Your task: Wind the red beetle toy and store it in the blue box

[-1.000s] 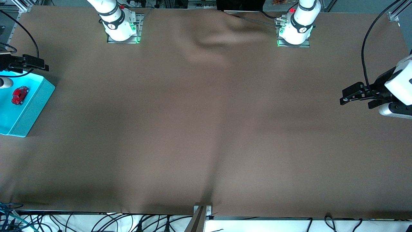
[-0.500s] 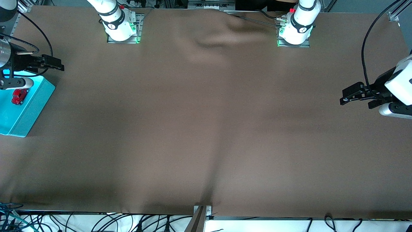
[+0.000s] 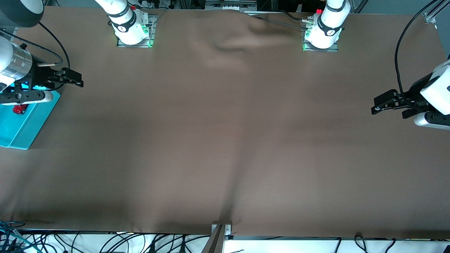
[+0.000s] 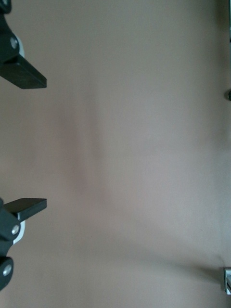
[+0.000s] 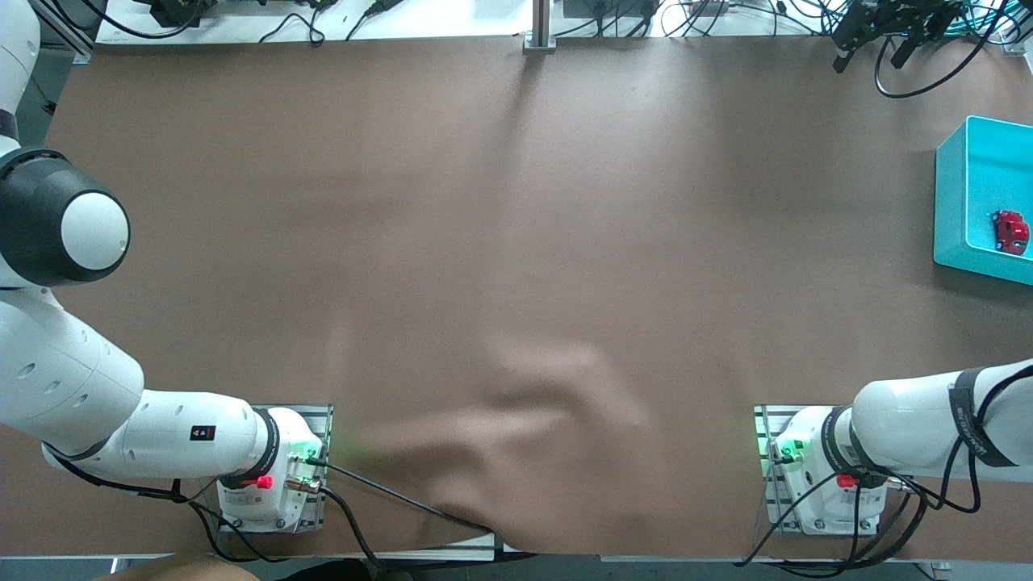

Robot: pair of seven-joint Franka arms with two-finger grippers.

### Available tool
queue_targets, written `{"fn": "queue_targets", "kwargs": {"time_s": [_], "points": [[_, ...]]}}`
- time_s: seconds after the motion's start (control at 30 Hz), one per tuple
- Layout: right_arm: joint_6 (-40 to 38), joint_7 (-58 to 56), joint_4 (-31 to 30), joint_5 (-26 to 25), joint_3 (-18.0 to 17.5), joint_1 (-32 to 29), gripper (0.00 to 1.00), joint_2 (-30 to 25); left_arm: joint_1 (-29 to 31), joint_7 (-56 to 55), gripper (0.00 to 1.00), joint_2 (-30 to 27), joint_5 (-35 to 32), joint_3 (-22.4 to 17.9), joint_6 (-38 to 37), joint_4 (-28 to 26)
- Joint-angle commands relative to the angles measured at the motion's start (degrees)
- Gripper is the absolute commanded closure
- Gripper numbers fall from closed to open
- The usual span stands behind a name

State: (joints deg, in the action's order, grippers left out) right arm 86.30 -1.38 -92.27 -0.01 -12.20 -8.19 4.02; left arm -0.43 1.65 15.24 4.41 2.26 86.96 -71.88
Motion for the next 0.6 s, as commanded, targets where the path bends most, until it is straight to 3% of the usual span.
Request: {"fn": "queue_targets", "kwargs": {"time_s": [0.0,0.57], "points": [[2.0,3.6,-2.6,-0.9,0.0,1.9,0.00,-2.5,0.0,1.8,0.00,-0.2,1.3,-0.5,-0.7,0.1],[0.7,2.9,-2.7,-1.1,-1.4,2.4,0.00,-5.5,0.0,1.8,0.00,-0.1,1.4,-0.5,-0.7,0.1]]}}
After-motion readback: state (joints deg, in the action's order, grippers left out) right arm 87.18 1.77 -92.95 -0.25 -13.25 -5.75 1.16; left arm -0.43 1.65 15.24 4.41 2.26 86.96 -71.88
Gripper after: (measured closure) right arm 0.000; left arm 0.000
